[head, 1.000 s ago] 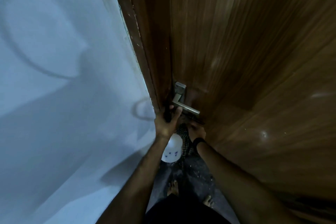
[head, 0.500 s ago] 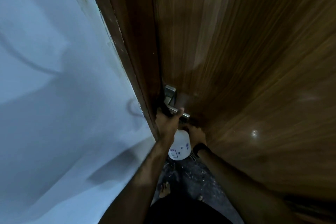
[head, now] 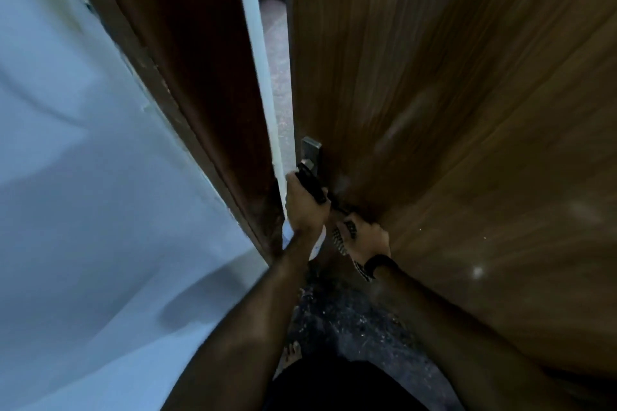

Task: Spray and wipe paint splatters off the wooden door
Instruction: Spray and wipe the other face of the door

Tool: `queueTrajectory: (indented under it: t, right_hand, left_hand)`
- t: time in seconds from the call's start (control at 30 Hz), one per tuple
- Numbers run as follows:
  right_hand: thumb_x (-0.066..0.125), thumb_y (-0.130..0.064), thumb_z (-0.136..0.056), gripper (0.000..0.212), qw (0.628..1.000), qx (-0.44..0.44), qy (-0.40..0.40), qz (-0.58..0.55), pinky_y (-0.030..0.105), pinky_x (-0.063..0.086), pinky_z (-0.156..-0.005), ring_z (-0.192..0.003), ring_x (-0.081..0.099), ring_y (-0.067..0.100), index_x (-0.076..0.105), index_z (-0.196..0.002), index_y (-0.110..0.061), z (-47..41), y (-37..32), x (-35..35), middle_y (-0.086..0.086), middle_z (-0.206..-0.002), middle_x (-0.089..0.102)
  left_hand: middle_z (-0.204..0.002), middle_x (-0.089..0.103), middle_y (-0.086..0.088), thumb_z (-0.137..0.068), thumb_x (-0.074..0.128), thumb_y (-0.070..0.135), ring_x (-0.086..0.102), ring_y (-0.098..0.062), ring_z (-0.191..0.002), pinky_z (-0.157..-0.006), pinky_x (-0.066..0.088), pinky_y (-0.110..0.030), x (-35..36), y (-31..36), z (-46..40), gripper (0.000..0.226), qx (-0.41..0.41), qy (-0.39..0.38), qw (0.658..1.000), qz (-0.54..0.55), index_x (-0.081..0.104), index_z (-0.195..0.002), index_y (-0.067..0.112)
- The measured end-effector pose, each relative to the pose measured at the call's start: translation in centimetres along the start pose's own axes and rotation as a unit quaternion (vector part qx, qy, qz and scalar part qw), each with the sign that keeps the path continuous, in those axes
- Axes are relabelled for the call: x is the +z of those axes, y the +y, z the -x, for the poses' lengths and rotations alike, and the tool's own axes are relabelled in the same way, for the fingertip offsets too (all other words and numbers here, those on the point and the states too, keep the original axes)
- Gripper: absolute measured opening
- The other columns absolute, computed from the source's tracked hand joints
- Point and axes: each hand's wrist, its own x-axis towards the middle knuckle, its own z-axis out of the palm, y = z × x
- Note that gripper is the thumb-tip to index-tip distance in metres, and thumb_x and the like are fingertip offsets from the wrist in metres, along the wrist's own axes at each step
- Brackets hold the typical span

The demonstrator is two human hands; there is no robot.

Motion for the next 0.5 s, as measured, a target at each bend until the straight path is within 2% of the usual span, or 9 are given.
queueTrajectory:
  t: [0.13, 0.27, 0.37, 0.5]
  right_hand:
    - [0.042, -0.058, -0.098, 0.035, 0.999, 0.033, 0.009, -0.014, 0.038, 0.045, -0.077, -0.095, 0.063, 0.033, 0.057, -0.113, -0.030, -0.8, 1.9, -1.8, 0.009, -0.102, 0.068]
    - [0.043, -0.054, -0.099, 0.032, 0.997, 0.063, 0.025, -0.047, 0.040, 0.047, -0.081, -0.097, 0.062, 0.032, 0.057, -0.111, -0.028, -2.6, 3.5, -3.2, 0.008, -0.103, 0.069]
    - [0.044, -0.056, -0.097, 0.033, 0.995, 0.074, 0.016, -0.063, 0.039, 0.047, -0.080, -0.094, 0.064, 0.032, 0.057, -0.107, -0.028, -5.1, 5.0, -3.8, 0.008, -0.101, 0.068]
    - [0.042, -0.056, -0.098, 0.036, 0.993, 0.080, -0.020, -0.082, 0.041, 0.045, -0.086, -0.104, 0.061, 0.033, 0.058, -0.110, -0.025, -8.5, 7.1, -4.9, 0.010, -0.109, 0.067]
  left_hand:
    - [-0.116, 0.064, -0.023, -0.083, 0.079, 0.013, 0.061, -0.041, -0.109, -0.085, 0.051, -0.046, 2.3, 2.3, -2.9, 0.051, -0.032, -0.032, 0.999, 0.010, 0.046, -0.120, 0.002]
    - [-0.113, 0.065, -0.019, -0.082, 0.080, 0.011, 0.063, -0.033, -0.105, -0.087, 0.055, -0.044, 4.9, 4.1, -6.1, 0.047, -0.090, -0.077, 0.990, 0.082, 0.049, -0.116, 0.003]
    - [-0.103, 0.069, -0.015, -0.074, 0.081, 0.014, 0.069, -0.031, -0.095, -0.071, 0.058, -0.037, 7.0, 5.3, -8.7, 0.043, -0.122, -0.106, 0.976, 0.147, 0.056, -0.109, 0.006]
    - [-0.089, 0.071, -0.015, -0.065, 0.073, 0.015, 0.068, -0.028, -0.076, -0.055, 0.053, -0.032, 10.3, 7.0, -11.0, 0.042, -0.108, -0.114, 0.974, 0.165, 0.063, -0.103, 0.002]
